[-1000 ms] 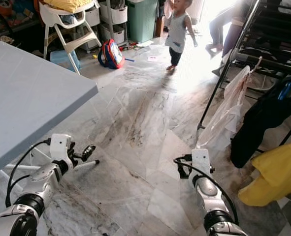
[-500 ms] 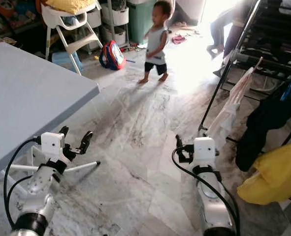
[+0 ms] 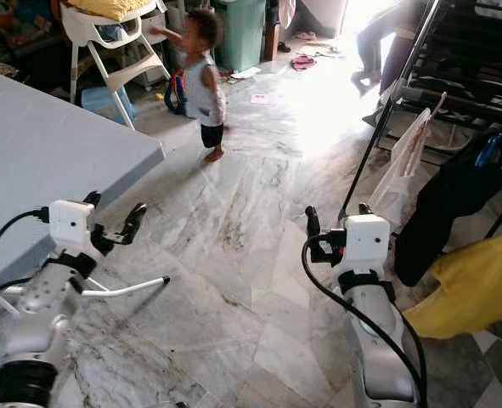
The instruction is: Hang hanger
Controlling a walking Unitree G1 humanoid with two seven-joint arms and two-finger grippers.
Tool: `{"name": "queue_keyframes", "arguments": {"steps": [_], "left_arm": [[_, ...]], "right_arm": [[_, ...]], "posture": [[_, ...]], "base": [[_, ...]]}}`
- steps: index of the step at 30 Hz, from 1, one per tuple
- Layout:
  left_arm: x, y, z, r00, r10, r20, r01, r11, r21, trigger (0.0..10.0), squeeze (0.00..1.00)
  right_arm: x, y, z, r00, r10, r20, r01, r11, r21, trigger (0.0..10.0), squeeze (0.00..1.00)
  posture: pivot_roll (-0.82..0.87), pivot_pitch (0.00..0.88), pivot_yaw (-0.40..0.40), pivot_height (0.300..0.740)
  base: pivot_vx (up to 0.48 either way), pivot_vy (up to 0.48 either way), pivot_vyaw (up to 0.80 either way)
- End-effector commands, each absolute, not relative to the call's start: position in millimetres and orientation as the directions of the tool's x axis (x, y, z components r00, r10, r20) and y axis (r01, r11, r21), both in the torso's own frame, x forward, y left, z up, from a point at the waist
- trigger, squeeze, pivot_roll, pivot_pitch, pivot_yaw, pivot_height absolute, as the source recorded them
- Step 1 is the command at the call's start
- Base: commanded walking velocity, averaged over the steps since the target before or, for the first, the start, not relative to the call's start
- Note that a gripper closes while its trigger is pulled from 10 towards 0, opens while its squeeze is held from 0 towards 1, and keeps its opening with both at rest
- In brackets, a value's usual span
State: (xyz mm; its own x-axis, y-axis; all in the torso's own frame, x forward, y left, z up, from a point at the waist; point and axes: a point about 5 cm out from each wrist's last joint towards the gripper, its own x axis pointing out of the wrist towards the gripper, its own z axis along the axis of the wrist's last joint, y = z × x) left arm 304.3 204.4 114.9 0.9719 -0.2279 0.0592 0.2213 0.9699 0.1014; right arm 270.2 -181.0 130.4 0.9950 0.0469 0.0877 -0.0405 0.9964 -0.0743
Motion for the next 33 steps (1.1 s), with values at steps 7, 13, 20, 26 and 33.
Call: {"name": "queue_keyframes", "arguments": {"steps": [7,13,20,26,33], "left_arm": [[278.8,195.1,93.4,0.987,-0.16,-0.015,0.16,0.979,0.125,10.0,0.0],[266.3,197.8,88.4,0.998,-0.06,0.0,0.06,0.996,0.061,10.0,0.0],[264.8,183.5,95.2,0.992,-0.116,0.054,0.112,0.992,0.063,10.0,0.0],[270.4,183.6,90.5,0.988,-0.152,-0.017,0.153,0.985,0.075,10.0,0.0],[270.1,185.9,87.6,0.97,-0.24,-0.045,0.244,0.955,0.166,10.0,0.0]], "right_arm": [[252.8,-189.1,121.5,1.0,0.007,0.027,-0.004,0.995,-0.1,10.0,0.0],[242.7,-186.9,114.3,0.996,-0.085,0.023,0.086,0.996,-0.038,10.0,0.0],[238.2,-176.9,117.8,0.999,-0.028,0.035,0.031,0.997,-0.074,10.0,0.0],[238.3,-170.6,117.9,1.0,0.017,0.013,-0.016,0.997,-0.078,10.0,0.0],[229.3,-191.4,115.4,0.996,-0.084,-0.001,0.083,0.99,-0.116,10.0,0.0]], "posture": [[-0.05,0.109,0.019,0.74],[-0.04,0.125,0.016,0.74],[-0.05,0.146,0.022,0.74],[-0.06,0.155,0.03,0.74],[-0.08,0.167,0.032,0.74]], "base": [[0.0,0.0,0.0],[0.0,0.0,0.0],[0.0,0.0,0.0],[0.0,0.0,0.0],[0.0,0.0,0.0]]}}
